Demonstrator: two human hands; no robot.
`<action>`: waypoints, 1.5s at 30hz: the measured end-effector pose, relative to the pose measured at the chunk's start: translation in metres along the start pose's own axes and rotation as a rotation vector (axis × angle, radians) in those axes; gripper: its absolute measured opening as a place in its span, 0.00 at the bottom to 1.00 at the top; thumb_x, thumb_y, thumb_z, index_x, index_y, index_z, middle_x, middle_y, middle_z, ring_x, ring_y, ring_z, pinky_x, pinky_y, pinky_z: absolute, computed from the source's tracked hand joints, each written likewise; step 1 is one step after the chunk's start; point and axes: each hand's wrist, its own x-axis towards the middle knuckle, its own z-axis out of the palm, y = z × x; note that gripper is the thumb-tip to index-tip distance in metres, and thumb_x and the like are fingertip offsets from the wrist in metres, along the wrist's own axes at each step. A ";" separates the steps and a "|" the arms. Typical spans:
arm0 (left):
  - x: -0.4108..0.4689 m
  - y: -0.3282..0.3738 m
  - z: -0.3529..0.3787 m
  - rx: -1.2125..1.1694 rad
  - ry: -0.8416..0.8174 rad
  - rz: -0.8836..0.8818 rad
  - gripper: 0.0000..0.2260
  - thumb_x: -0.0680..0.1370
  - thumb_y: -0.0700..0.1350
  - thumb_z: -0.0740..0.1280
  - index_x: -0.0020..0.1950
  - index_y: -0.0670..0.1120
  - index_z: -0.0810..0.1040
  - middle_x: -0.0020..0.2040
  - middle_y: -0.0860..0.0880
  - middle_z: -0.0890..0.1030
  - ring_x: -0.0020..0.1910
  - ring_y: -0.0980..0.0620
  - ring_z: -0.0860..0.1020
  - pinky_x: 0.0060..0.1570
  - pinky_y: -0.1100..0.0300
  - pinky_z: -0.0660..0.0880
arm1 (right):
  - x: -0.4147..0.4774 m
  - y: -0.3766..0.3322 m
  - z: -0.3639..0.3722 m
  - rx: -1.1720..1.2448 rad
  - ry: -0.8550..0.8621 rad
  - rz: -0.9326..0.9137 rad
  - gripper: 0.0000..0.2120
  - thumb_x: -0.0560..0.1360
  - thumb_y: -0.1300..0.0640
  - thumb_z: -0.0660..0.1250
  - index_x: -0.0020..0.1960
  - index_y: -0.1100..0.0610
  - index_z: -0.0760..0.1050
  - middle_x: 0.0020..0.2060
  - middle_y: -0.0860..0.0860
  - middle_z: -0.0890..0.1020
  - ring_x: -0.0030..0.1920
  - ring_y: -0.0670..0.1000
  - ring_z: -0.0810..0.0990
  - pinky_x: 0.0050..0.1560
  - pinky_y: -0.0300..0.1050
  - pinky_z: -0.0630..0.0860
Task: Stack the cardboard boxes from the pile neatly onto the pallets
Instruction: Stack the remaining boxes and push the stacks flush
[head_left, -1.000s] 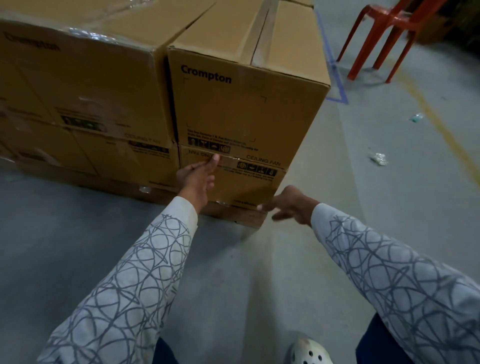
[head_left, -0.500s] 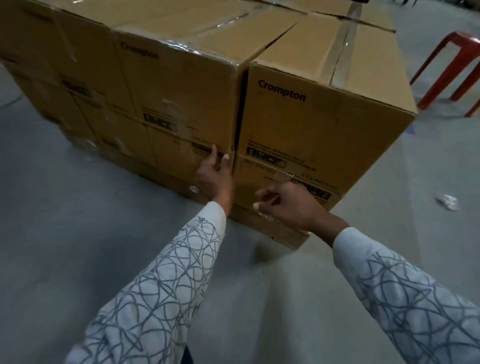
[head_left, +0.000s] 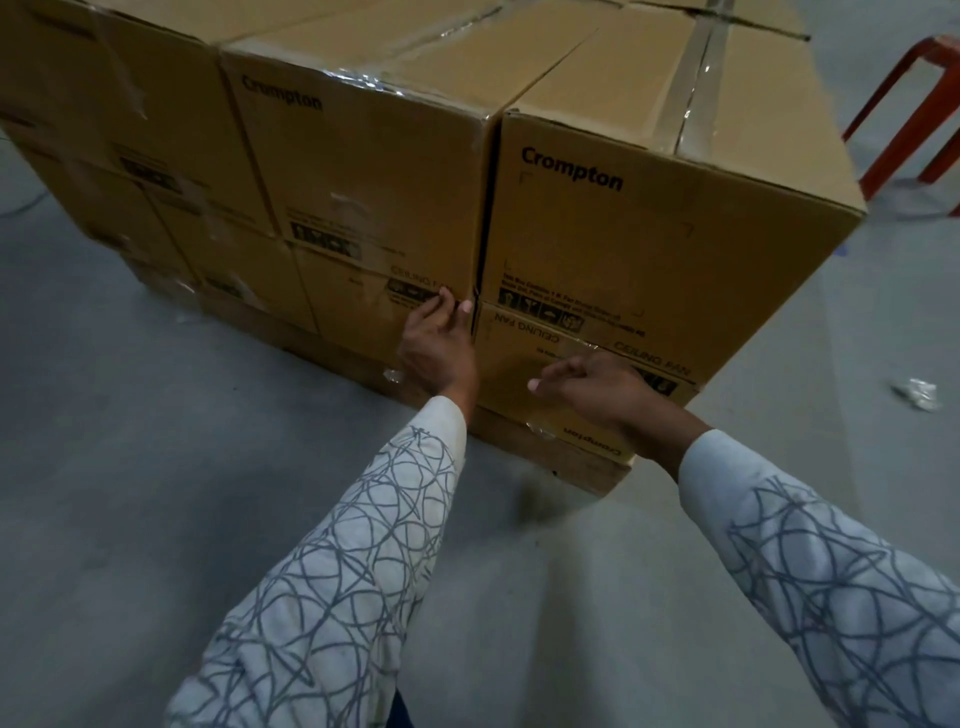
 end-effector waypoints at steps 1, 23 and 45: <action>0.002 0.000 0.002 -0.011 0.004 0.003 0.15 0.75 0.40 0.77 0.60 0.40 0.85 0.60 0.47 0.84 0.55 0.57 0.79 0.46 0.82 0.68 | 0.000 0.000 -0.001 0.004 0.001 0.002 0.13 0.77 0.46 0.74 0.59 0.49 0.81 0.63 0.50 0.81 0.64 0.53 0.78 0.67 0.55 0.75; 0.014 -0.015 -0.035 -0.341 -0.036 -0.588 0.06 0.77 0.47 0.75 0.52 0.47 0.87 0.45 0.47 0.87 0.39 0.51 0.82 0.39 0.57 0.81 | -0.012 -0.051 0.039 -0.822 0.037 -0.500 0.17 0.80 0.44 0.65 0.67 0.46 0.77 0.67 0.51 0.76 0.71 0.56 0.69 0.70 0.61 0.68; 0.169 -0.047 -0.069 -0.003 -0.213 -0.248 0.44 0.72 0.72 0.69 0.83 0.59 0.55 0.82 0.50 0.63 0.79 0.46 0.65 0.74 0.40 0.68 | 0.117 -0.156 0.142 -1.227 0.414 -0.939 0.47 0.76 0.46 0.70 0.84 0.59 0.48 0.83 0.58 0.49 0.83 0.59 0.42 0.80 0.59 0.34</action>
